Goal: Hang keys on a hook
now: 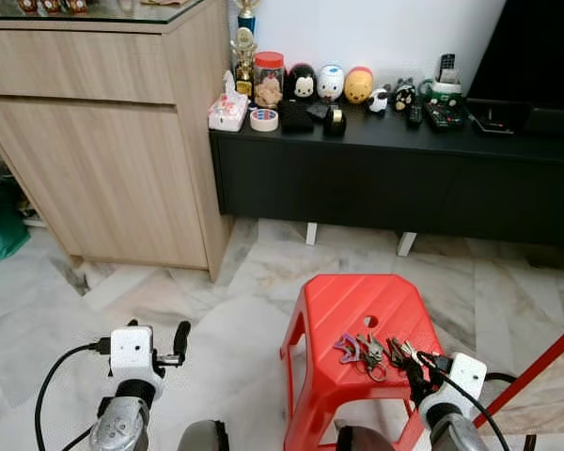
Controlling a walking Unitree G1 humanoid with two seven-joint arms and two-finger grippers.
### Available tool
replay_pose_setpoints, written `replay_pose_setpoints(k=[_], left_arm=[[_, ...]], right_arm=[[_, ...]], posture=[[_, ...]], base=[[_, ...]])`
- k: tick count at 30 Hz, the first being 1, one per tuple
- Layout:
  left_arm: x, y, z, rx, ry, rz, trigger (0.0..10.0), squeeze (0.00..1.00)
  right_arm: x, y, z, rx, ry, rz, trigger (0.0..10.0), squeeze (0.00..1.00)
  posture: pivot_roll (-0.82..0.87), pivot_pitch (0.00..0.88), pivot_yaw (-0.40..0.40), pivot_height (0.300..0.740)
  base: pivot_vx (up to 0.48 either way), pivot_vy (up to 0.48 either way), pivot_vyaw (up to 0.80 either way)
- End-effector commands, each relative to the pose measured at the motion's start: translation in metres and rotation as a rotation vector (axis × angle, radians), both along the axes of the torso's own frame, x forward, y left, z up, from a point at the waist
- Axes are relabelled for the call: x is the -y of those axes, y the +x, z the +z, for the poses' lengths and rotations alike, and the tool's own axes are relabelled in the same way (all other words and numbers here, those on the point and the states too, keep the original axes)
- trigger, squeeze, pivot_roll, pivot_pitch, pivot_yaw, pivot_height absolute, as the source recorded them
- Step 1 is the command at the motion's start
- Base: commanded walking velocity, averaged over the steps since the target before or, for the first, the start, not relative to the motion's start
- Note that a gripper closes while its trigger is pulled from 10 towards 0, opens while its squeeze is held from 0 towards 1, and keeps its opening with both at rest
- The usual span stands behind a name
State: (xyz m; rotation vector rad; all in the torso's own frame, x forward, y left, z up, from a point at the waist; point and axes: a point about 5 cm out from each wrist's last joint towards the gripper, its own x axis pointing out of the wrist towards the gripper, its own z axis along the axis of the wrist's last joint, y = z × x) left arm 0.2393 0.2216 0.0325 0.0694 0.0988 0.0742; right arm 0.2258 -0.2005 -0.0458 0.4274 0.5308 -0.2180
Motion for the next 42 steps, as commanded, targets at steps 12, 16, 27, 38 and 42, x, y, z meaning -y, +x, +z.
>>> replay_pose_setpoints(k=[12, 16, 27, 38, 42], left_arm=[[-0.008, -0.002, 0.004, -0.006, 0.055, -0.01, 10.0, 0.0], [-0.011, -0.002, 0.006, -0.002, 0.074, -0.016, 10.0, 0.0], [-0.01, -0.004, 0.008, -0.011, 0.093, -0.039, 10.0, 0.0], [-0.014, -0.006, 0.009, -0.02, 0.108, -0.043, 10.0, 0.0], [-0.013, -0.006, 0.009, -0.022, 0.112, -0.051, 10.0, 0.0]], right_arm=[[-0.008, 0.002, -0.008, -0.055, 0.238, -0.153, 10.0, 0.0], [-0.011, 0.005, -0.006, -0.05, 0.252, -0.15, 10.0, 0.0], [-0.008, 0.019, 0.003, -0.003, 0.235, -0.165, 10.0, 0.0], [-0.003, 0.021, 0.006, 0.015, 0.219, -0.199, 10.0, 0.0], [-0.006, 0.02, 0.004, 0.004, 0.221, -0.199, 10.0, 0.0]], posture=[[0.08, 0.0, -0.044, 0.61], [0.09, 0.0, -0.033, 0.61], [0.1, 0.0, -0.018, 0.61], [0.1, 0.0, -0.009, 0.61], [0.1, 0.0, -0.006, 0.61]], base=[[0.0, 0.0, 0.0], [0.0, 0.0, 0.0], [0.0, 0.0, 0.0], [0.0, 0.0, 0.0], [0.0, 0.0, 0.0]])
